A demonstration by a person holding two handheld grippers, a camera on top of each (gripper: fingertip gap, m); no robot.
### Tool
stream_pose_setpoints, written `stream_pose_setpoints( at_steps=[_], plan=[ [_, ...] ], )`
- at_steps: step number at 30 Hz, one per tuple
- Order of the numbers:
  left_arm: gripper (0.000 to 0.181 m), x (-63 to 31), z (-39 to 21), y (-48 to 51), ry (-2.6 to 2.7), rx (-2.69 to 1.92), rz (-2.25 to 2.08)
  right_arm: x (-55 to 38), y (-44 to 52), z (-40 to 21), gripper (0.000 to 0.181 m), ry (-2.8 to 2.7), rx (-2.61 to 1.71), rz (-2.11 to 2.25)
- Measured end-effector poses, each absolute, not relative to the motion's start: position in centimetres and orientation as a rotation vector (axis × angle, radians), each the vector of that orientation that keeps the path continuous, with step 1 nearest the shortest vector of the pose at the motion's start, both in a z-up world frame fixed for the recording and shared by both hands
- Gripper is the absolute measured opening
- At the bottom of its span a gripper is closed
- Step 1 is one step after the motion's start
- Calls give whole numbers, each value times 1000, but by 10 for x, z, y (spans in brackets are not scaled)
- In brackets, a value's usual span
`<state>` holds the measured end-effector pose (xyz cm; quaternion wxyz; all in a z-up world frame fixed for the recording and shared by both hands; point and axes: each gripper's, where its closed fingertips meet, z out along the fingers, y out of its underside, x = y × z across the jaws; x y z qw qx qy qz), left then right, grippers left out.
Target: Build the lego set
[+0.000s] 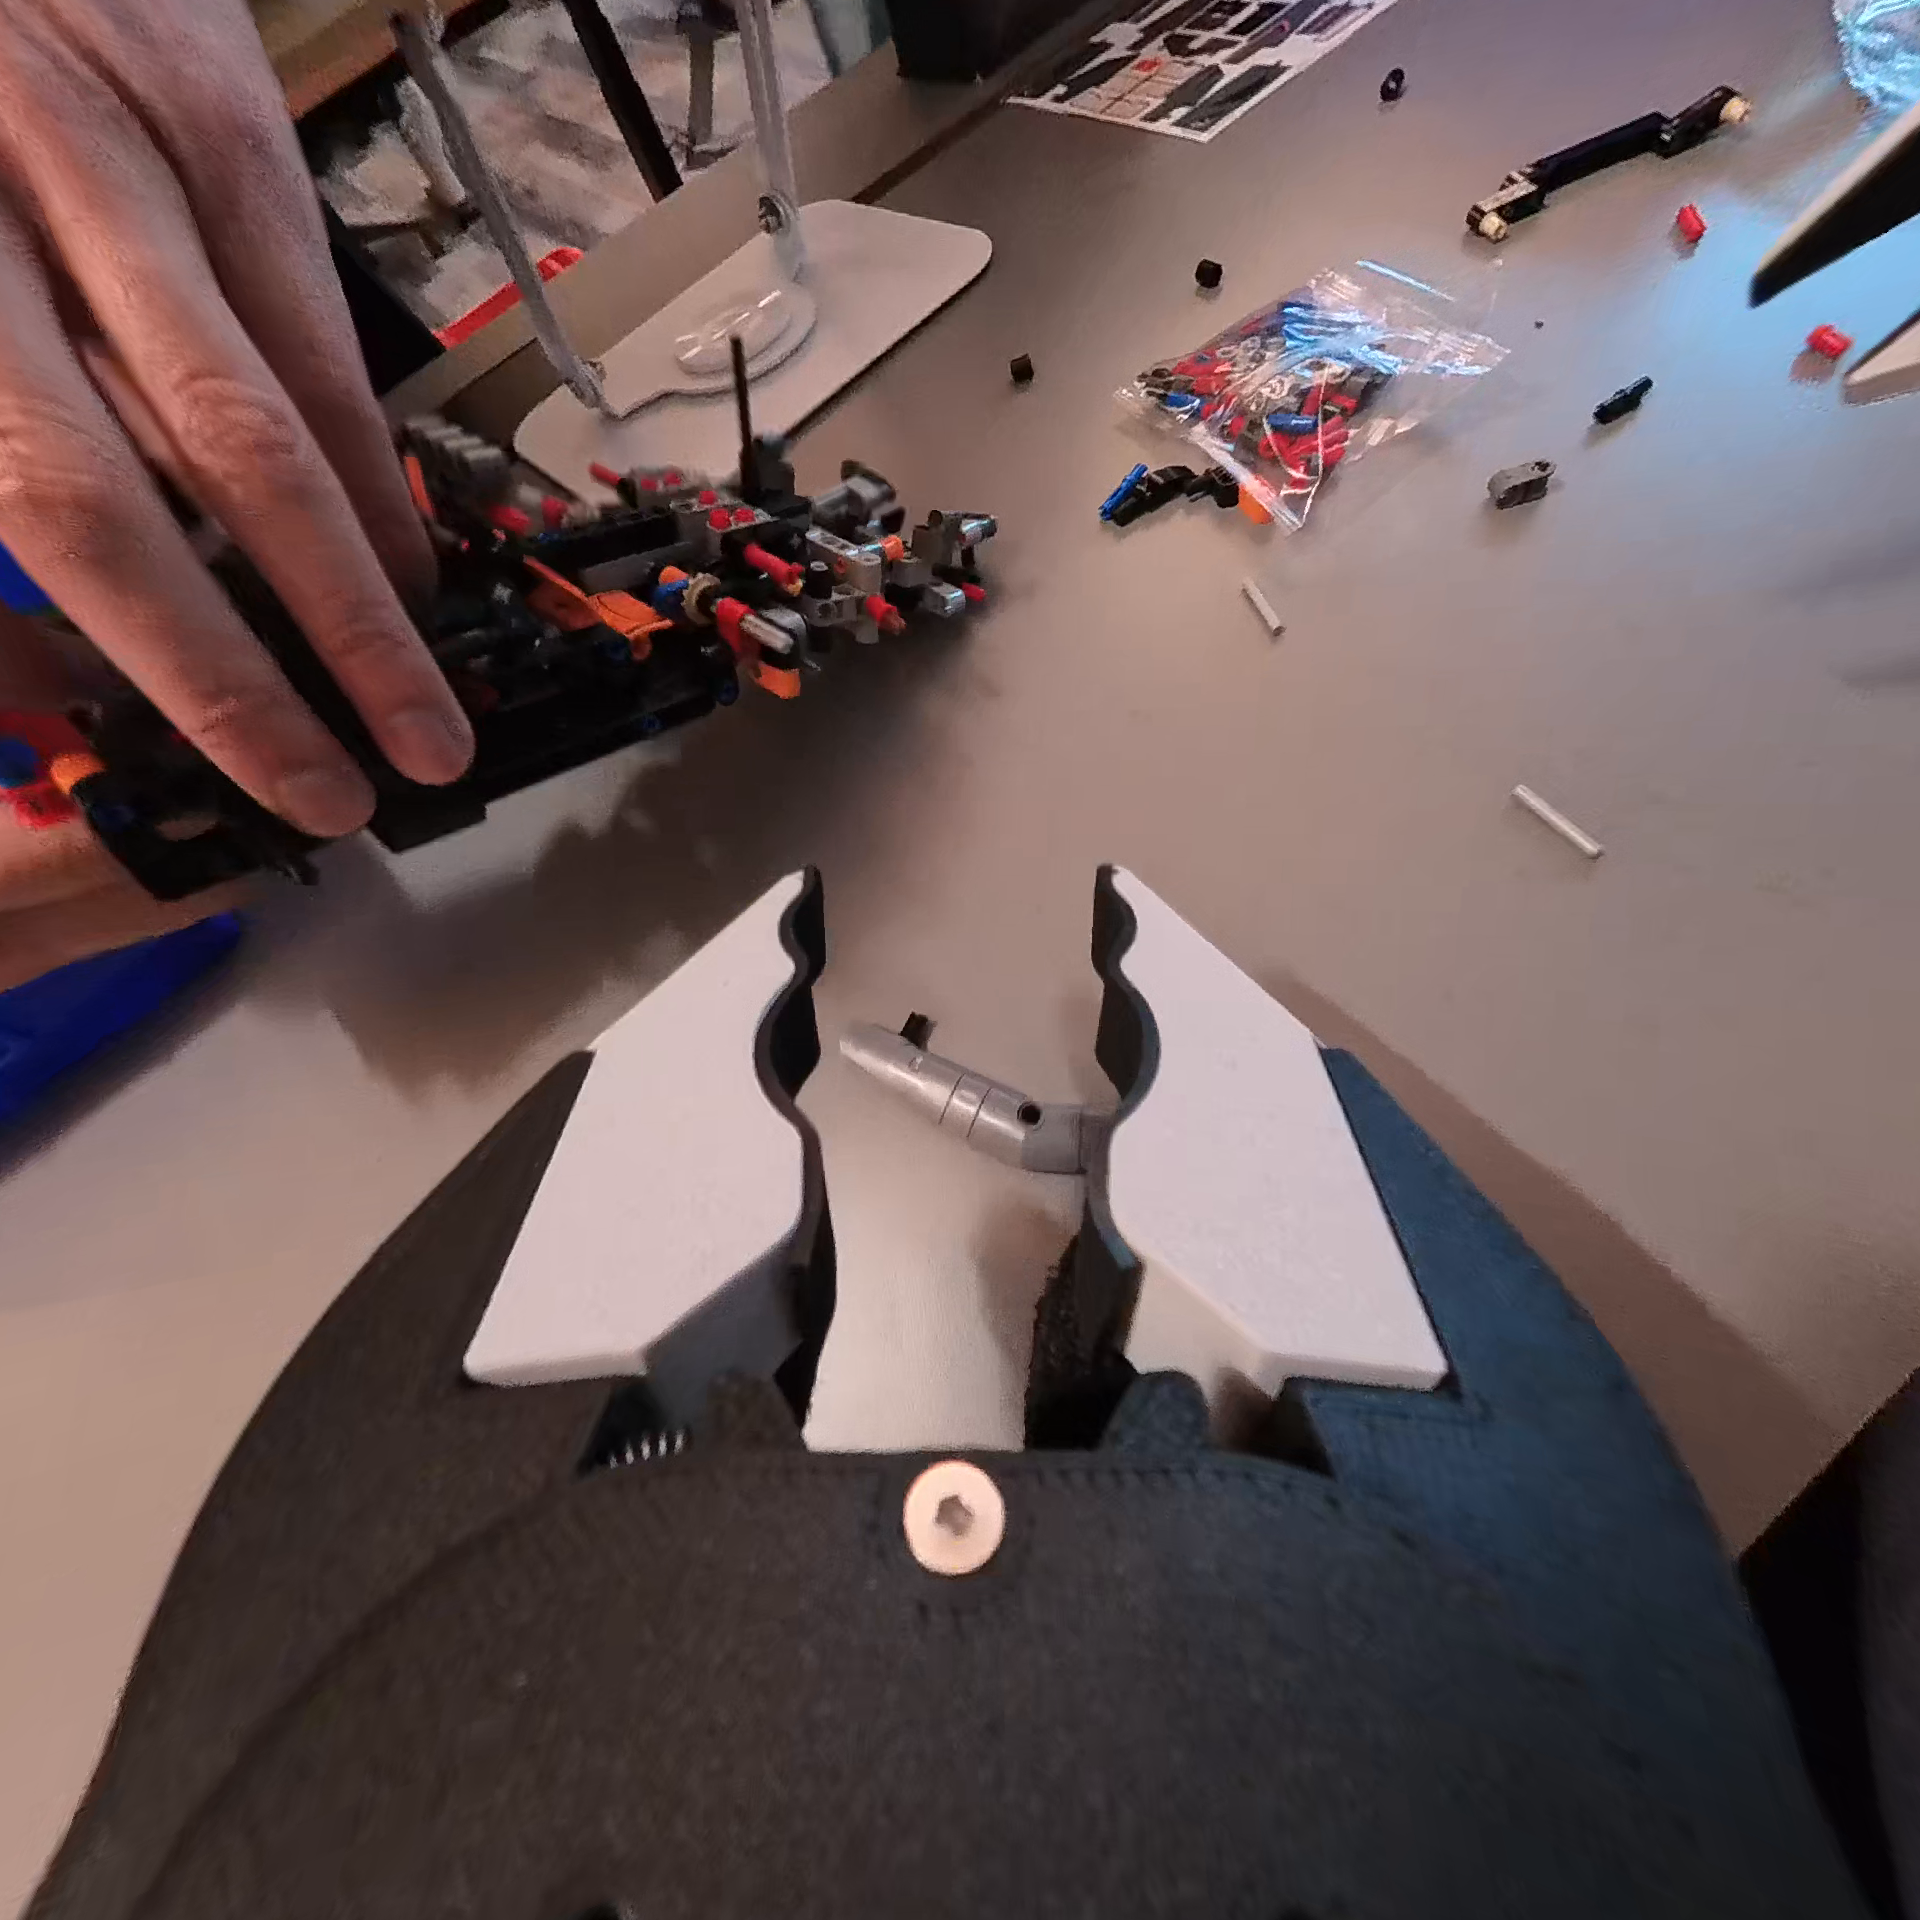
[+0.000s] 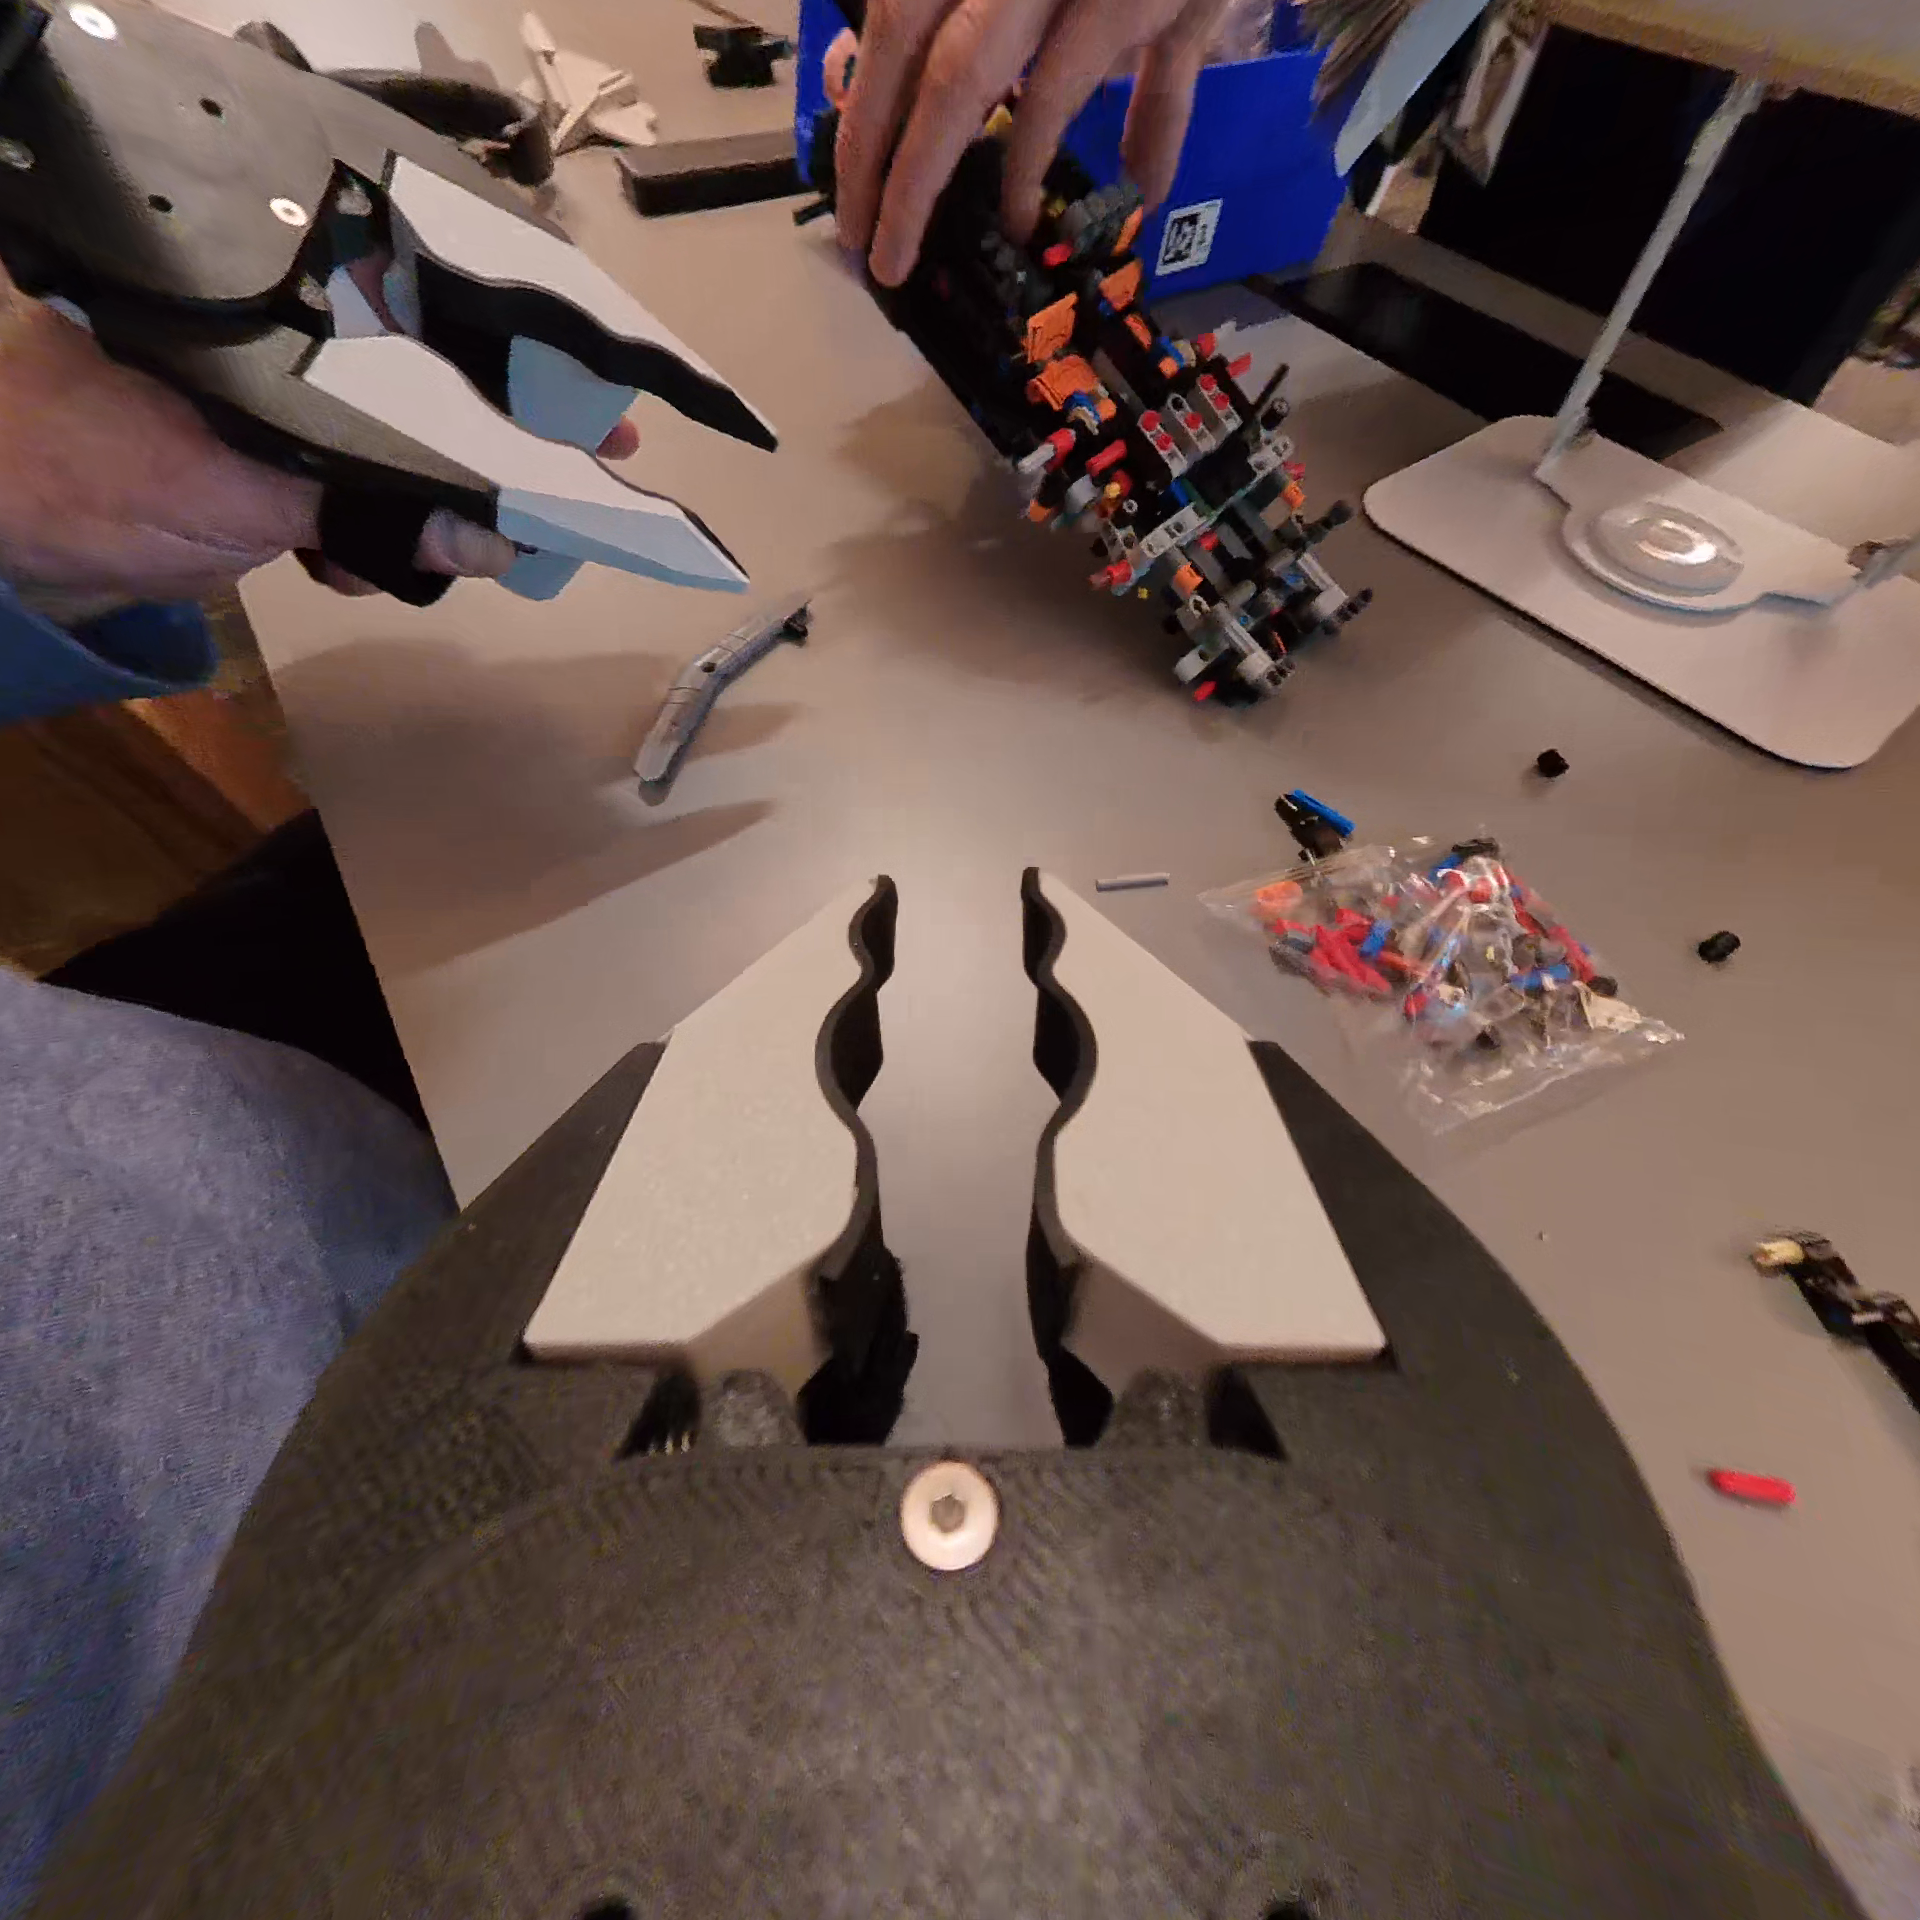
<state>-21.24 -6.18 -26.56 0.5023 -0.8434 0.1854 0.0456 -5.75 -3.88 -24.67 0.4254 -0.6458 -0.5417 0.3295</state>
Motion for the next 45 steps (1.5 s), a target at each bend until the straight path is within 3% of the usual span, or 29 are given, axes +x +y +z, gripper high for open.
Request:
stream_pose_setpoints(
  at_steps=[5, 13, 21, 26, 31, 39, 45],
  plan=[
    [54, -221, -270, -67, 386, -2063, 90, -53, -26, -252, 26, -1368, -1524, 643],
    [57, -223, -291, -62, 406, -2080, 70, -41, 3, -267, 50, -1401, -1478, 378],
    [56, -239, -298, -52, 568, -2020, 259, -46, -4, -268, 54, -1435, -1420, 352],
    [54, -257, -268, -62, 478, -1932, 273, -41, -17, -259, 57, -1427, -1407, 374],
    [65, -241, -277, -77, 457, -1956, 228, -35, -26, -268, 74, -1415, -1438, 364],
    [62, -195, -249, -69, 612, -1934, 168, -16, 3, -259, 61, -1305, -1590, 463],
    [57, -214, -253, -36, 636, -1951, 126, -36, 19, -259, 51, -1328, -1543, 465]
  ],
)
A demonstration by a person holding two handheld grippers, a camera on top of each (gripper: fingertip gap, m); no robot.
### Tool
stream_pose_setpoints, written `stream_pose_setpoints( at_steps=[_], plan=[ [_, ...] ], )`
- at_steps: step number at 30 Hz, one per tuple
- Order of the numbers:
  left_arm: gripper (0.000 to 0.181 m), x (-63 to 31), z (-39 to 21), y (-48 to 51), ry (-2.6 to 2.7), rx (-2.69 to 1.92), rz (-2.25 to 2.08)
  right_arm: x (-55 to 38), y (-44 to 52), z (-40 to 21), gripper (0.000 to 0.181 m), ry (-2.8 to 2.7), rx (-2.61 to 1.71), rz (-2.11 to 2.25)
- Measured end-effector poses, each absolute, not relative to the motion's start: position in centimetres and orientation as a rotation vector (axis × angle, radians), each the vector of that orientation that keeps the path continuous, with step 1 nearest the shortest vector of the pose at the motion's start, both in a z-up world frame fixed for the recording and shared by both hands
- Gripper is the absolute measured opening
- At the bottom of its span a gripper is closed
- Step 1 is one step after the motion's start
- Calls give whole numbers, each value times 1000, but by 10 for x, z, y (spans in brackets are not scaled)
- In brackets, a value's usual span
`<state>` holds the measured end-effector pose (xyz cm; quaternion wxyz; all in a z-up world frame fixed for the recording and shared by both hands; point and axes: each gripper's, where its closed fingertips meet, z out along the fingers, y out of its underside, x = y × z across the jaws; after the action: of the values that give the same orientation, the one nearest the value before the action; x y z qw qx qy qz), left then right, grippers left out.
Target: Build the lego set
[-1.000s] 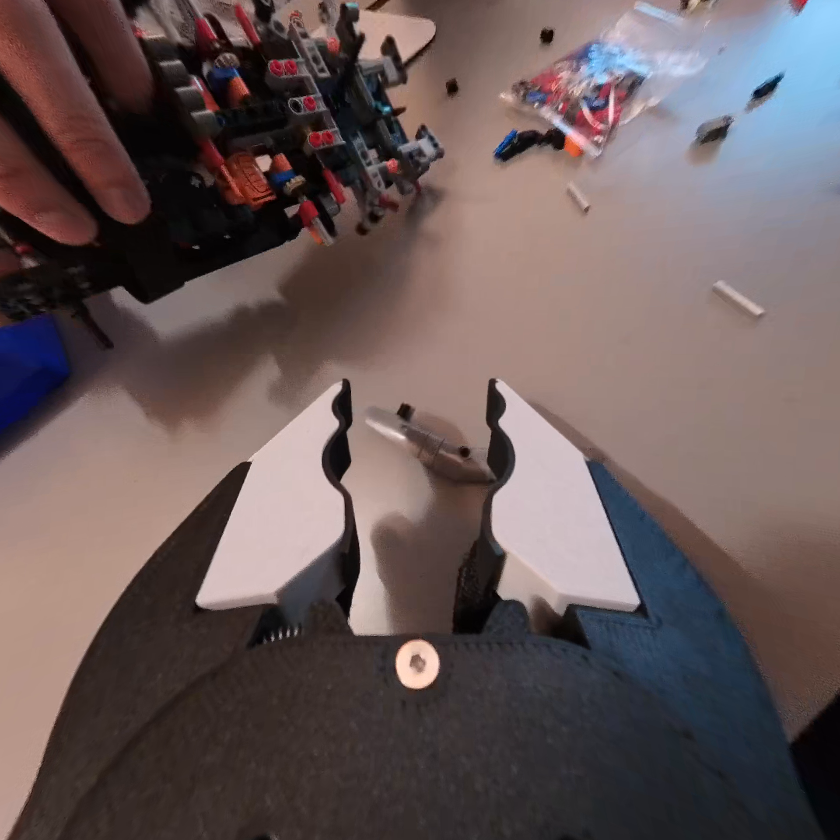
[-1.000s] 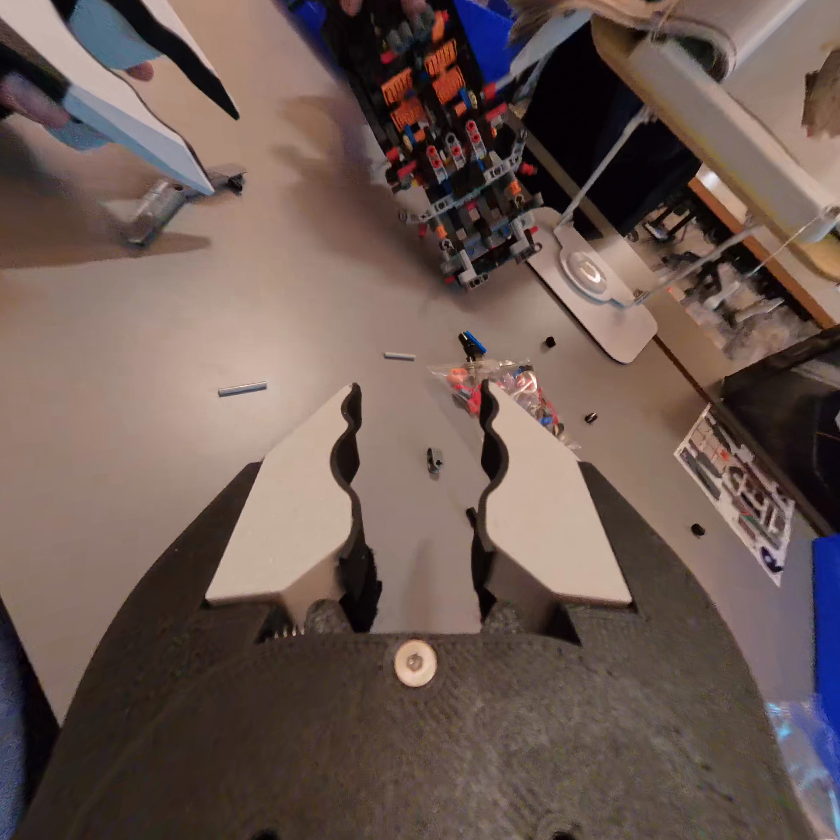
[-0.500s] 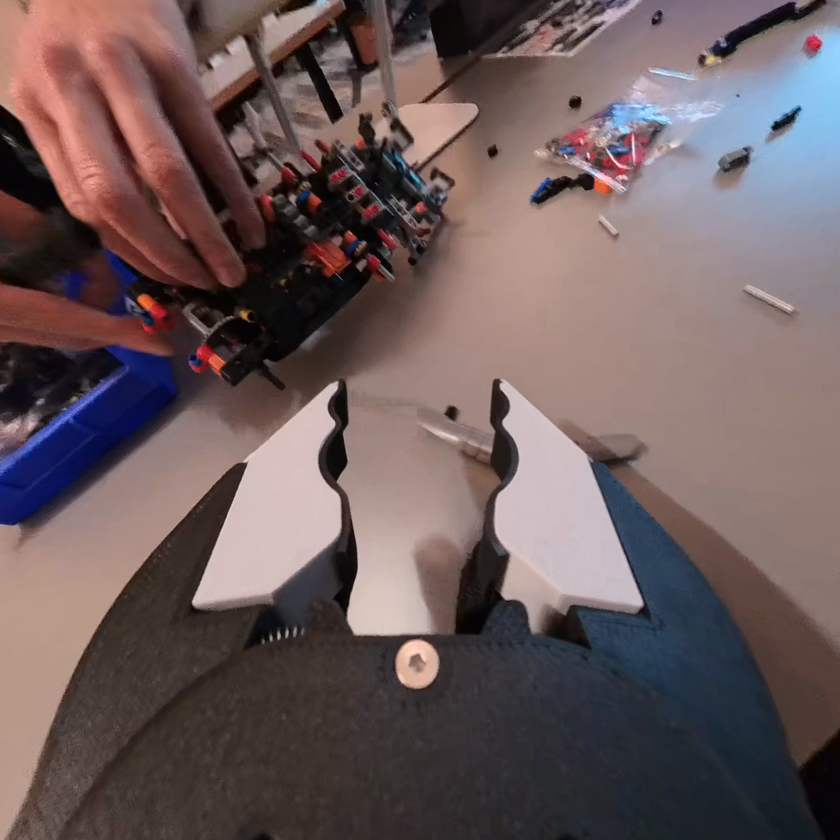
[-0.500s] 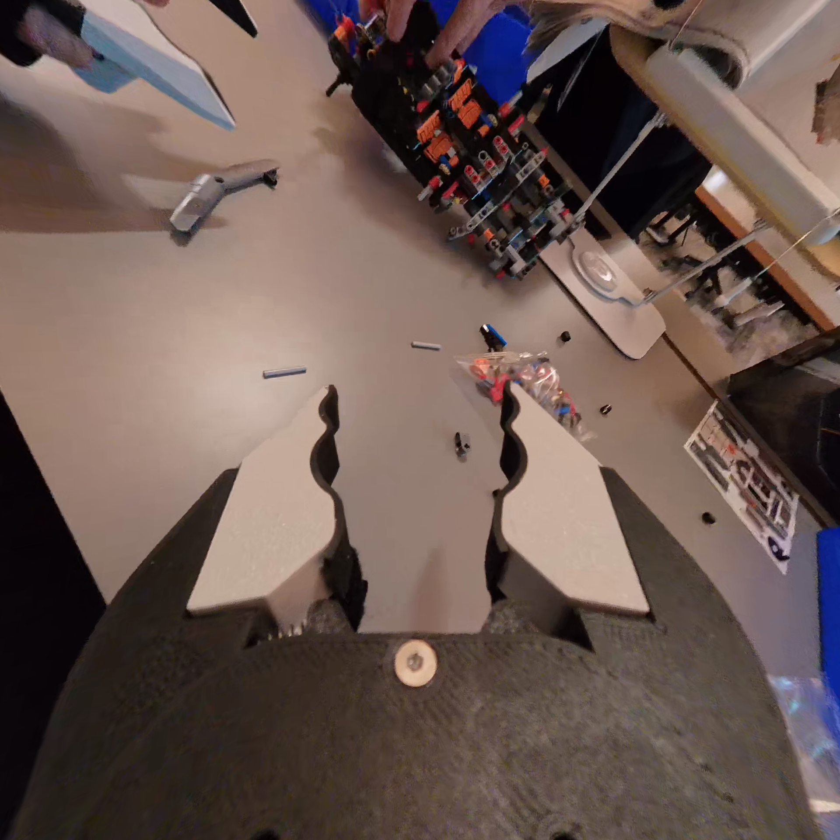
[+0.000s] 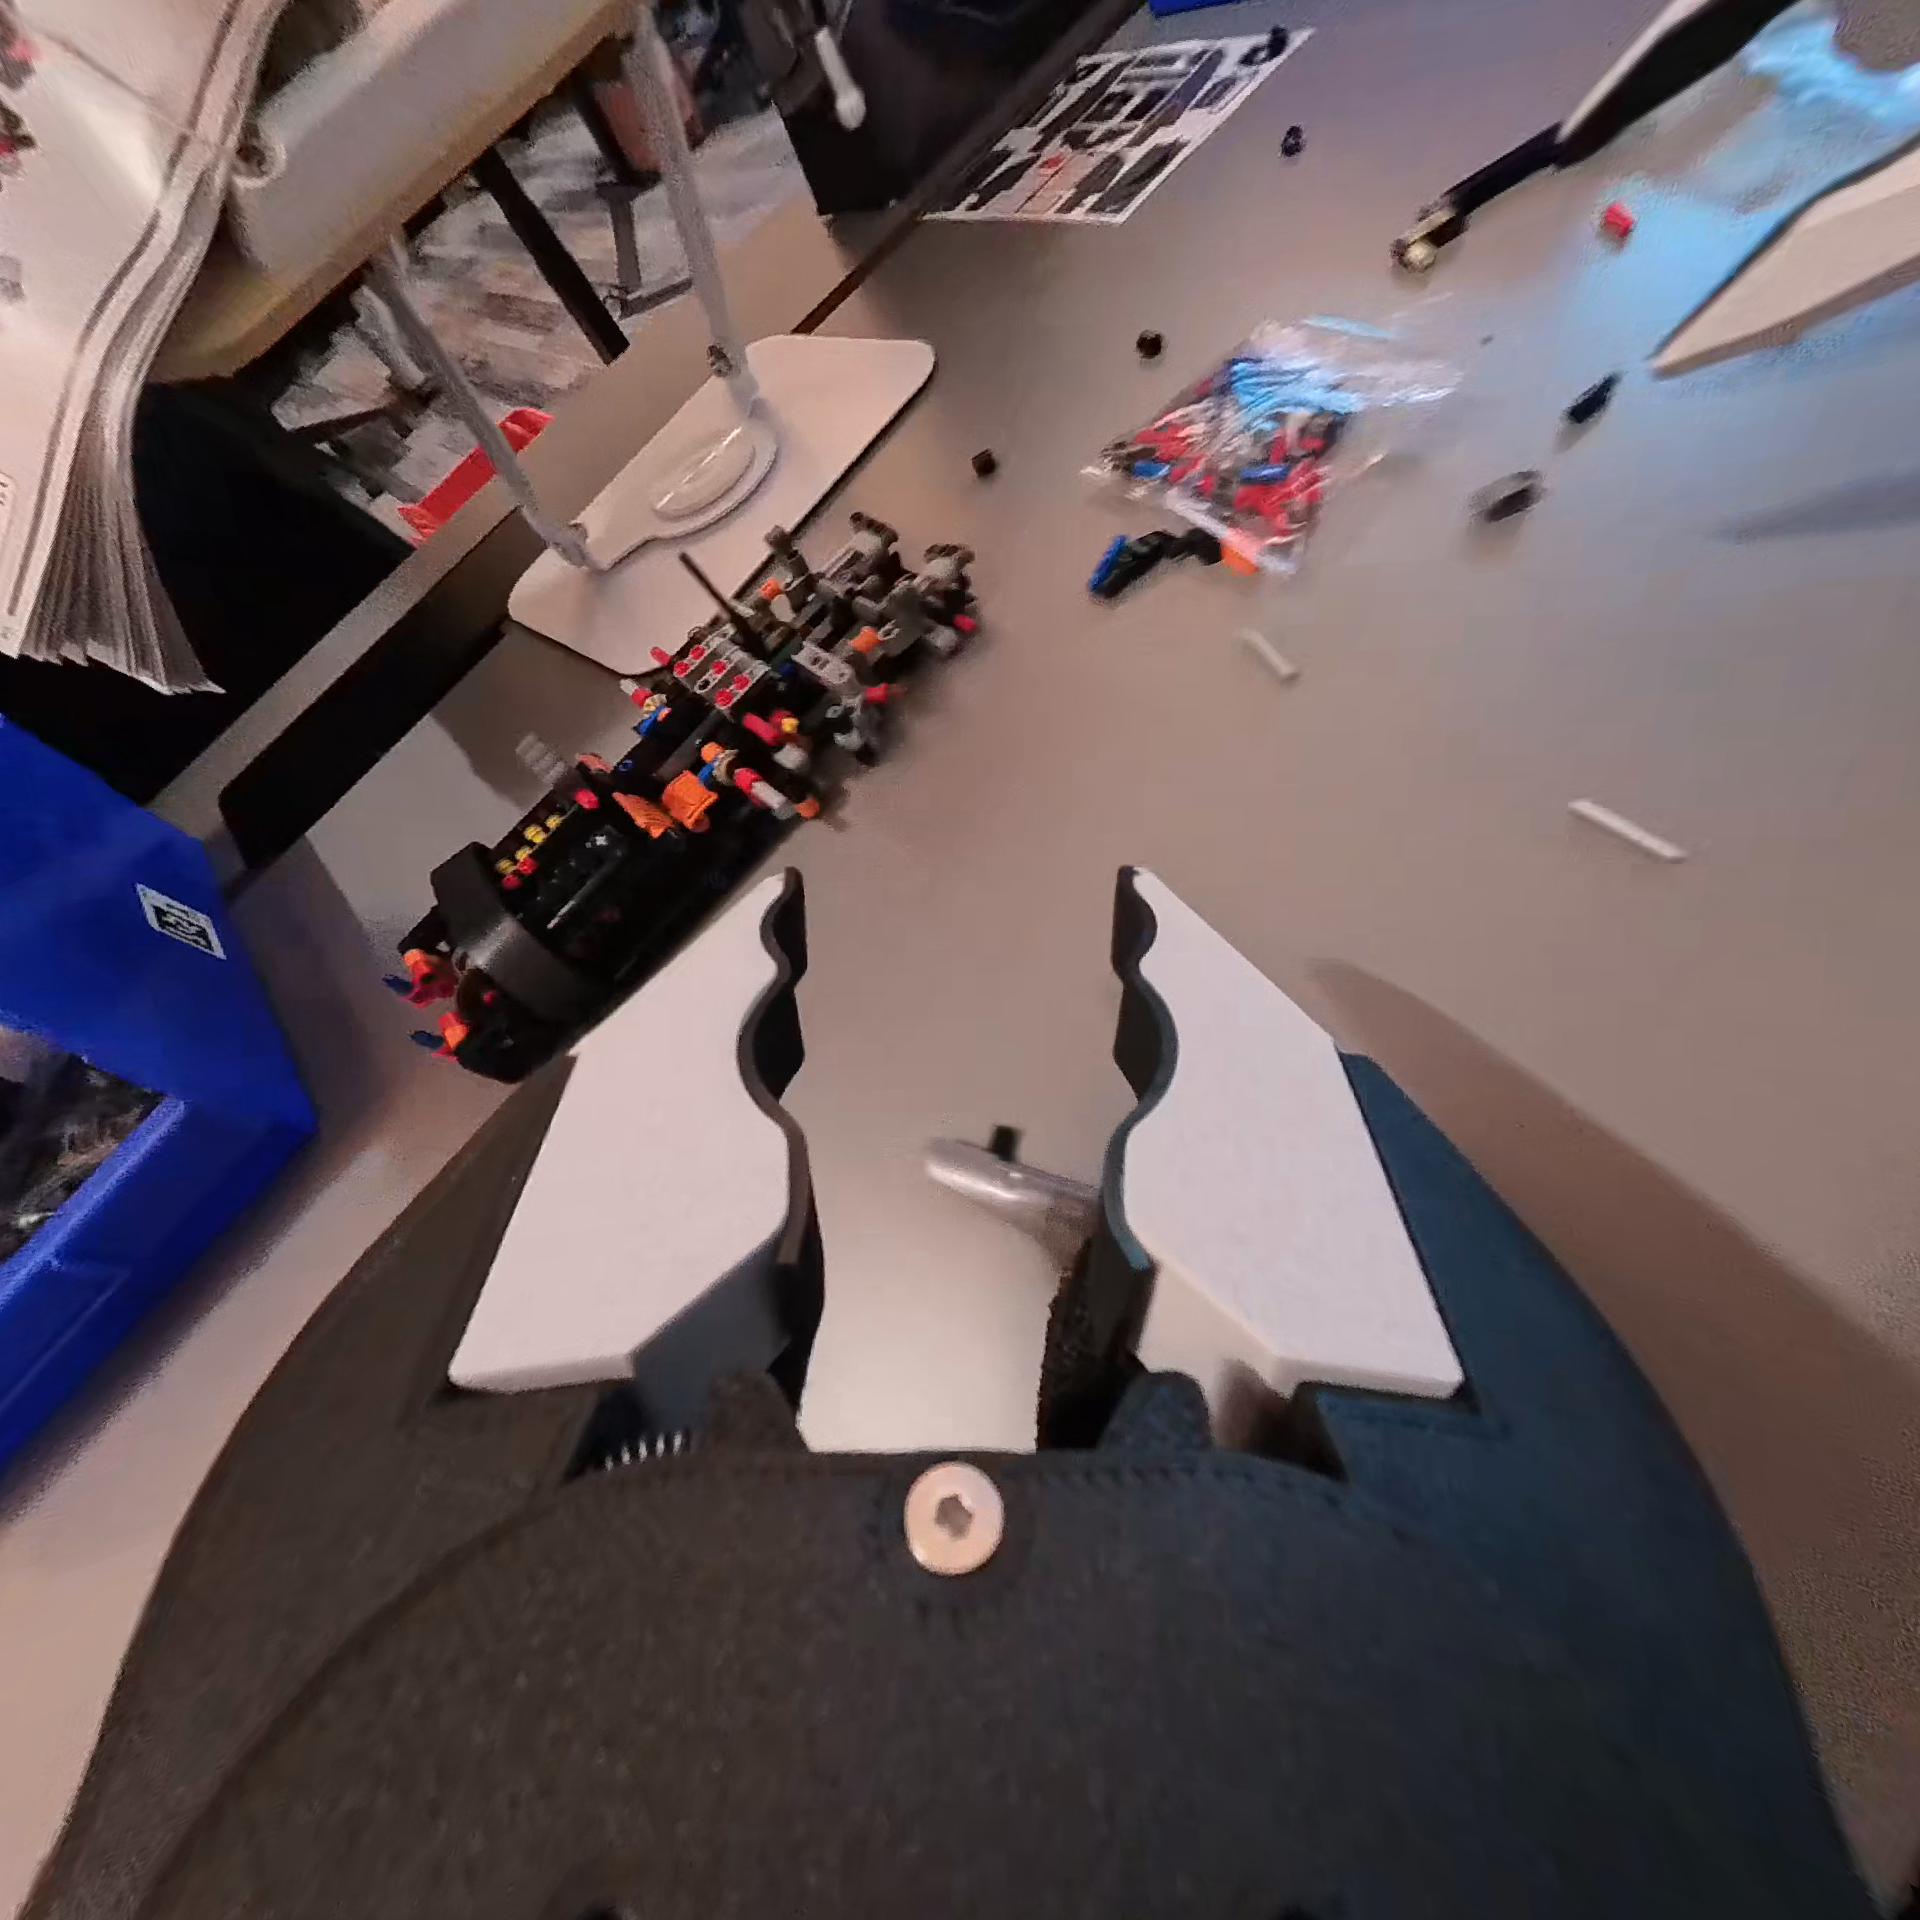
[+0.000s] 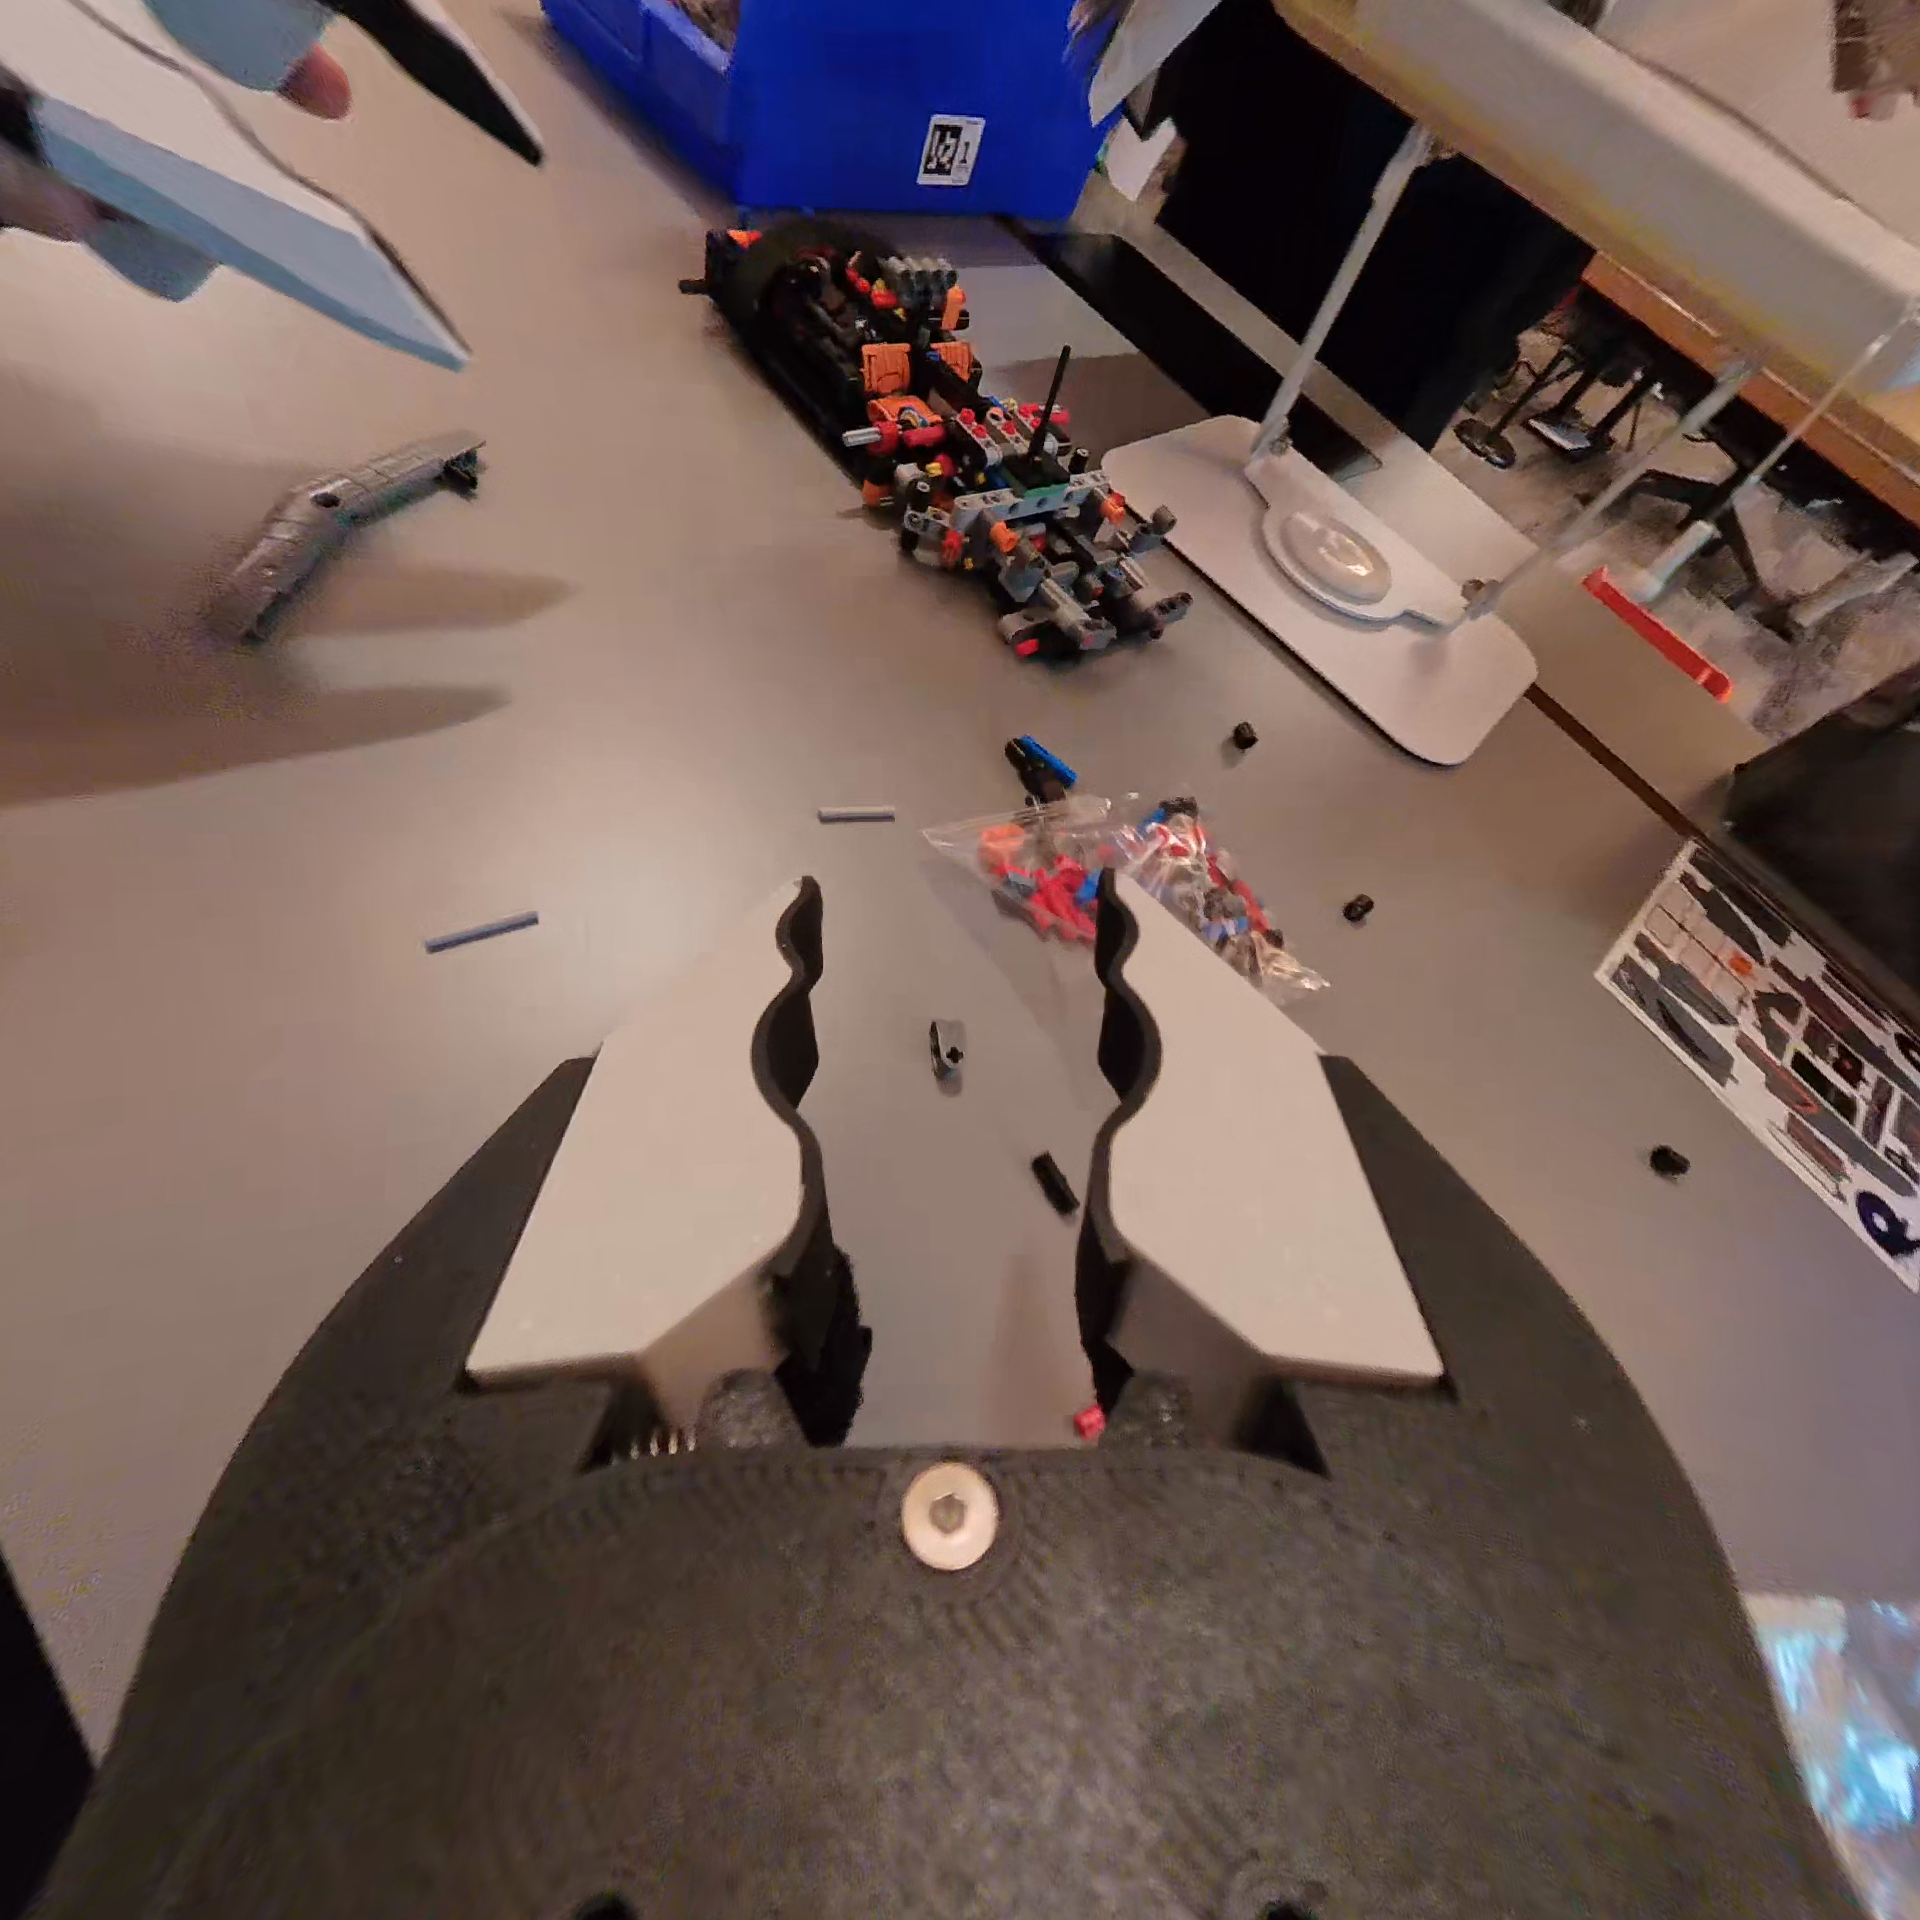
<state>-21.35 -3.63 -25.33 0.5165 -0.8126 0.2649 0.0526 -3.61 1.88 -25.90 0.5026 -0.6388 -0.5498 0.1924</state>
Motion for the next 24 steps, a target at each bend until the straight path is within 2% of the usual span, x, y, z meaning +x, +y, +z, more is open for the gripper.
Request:
stream_pose_setpoints(
  at_steps=[11, 17, 21, 24],
  plan=[
    [54, -319, -253, 39, 460, -2032, 221, -70, 52, -265, 37, -1420, -1480, 526],
    [50, -348, -262, 52, 420, -2138, 362, -106, 49, -233, 28, -1488, -1460, 693],
    [51, -358, -267, 64, 351, -2198, 262, -127, 54, -231, 42, -1569, -1446, 650],
    [45, -360, -279, 68, 319, -2247, 204, -149, 59, -227, 43, -1585, -1426, 652]
  ],
)
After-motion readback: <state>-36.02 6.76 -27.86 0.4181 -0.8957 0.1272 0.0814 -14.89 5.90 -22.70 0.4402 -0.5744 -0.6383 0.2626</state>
